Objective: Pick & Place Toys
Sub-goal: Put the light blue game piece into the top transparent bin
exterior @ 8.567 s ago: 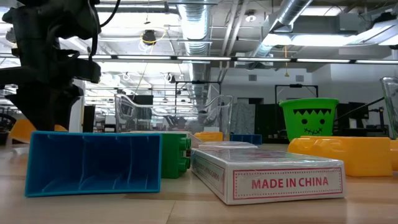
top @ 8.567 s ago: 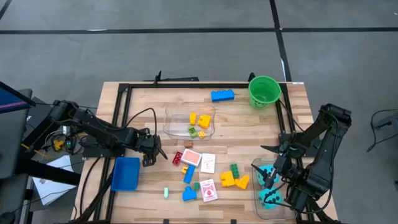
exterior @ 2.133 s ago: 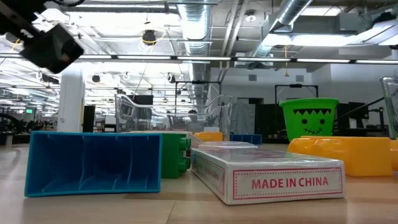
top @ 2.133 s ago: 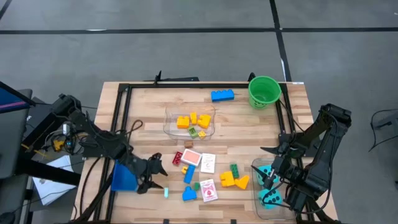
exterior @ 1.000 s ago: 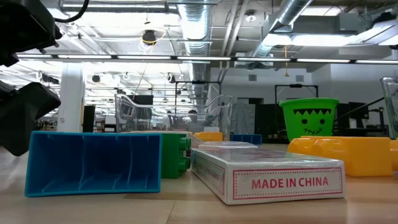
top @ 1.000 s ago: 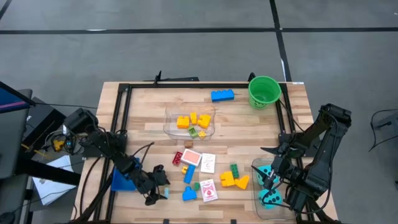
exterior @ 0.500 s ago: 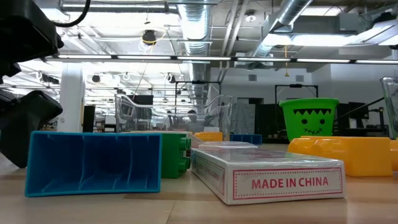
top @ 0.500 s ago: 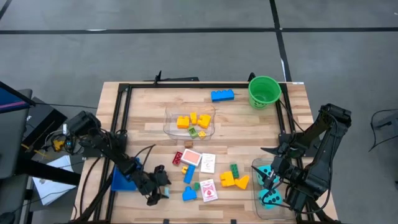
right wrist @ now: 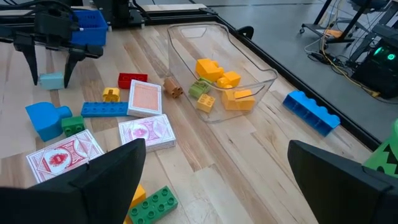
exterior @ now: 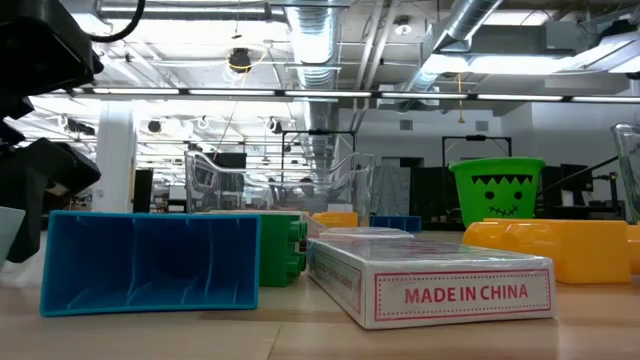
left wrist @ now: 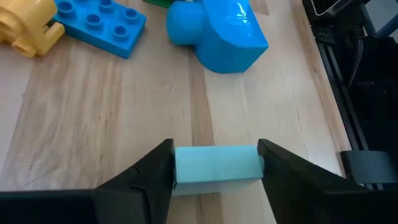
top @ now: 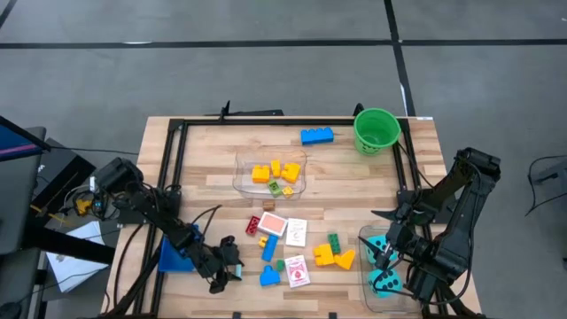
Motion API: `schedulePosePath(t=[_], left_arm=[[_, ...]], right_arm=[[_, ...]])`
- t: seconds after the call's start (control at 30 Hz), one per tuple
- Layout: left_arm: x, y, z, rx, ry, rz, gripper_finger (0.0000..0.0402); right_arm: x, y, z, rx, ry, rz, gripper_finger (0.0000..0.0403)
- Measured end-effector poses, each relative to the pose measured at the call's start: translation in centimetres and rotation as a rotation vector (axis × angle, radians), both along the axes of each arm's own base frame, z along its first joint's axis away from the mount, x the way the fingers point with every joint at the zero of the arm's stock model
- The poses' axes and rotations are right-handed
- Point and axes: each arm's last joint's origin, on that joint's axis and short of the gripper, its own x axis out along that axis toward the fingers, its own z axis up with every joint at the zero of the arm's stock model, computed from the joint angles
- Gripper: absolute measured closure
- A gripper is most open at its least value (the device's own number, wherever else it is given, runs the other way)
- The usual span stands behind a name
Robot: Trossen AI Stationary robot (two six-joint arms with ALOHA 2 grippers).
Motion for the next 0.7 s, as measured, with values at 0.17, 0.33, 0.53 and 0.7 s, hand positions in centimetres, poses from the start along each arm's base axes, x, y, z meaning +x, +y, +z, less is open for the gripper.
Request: schedulePosePath(t=[0.17,0.33,0.53,0.7], left_arm=[[0.3,0.3,0.1,0.01,-0.026,-0.006,0.0207],[0.8,1.1,1.7,0.021,-0.094,-0.012,0.0207],[1.4,3.1,6.1,0.165,-0.343,0.02,0.0207],[1.8,6.6,10.3,0.421,-0.545,0.172,0.0207]], right_arm=[[0.0,0.0,0.0,0.0,0.0,0.0,0.0019],[0.0,0.0,0.0,-0.002,0.001,0.001,0.0019],[0.0,0.0,0.0,-0.006,0.004,0.001,0.0019],[0.0,0.0,0.0,-0.007,0.004,0.001,0.0019]])
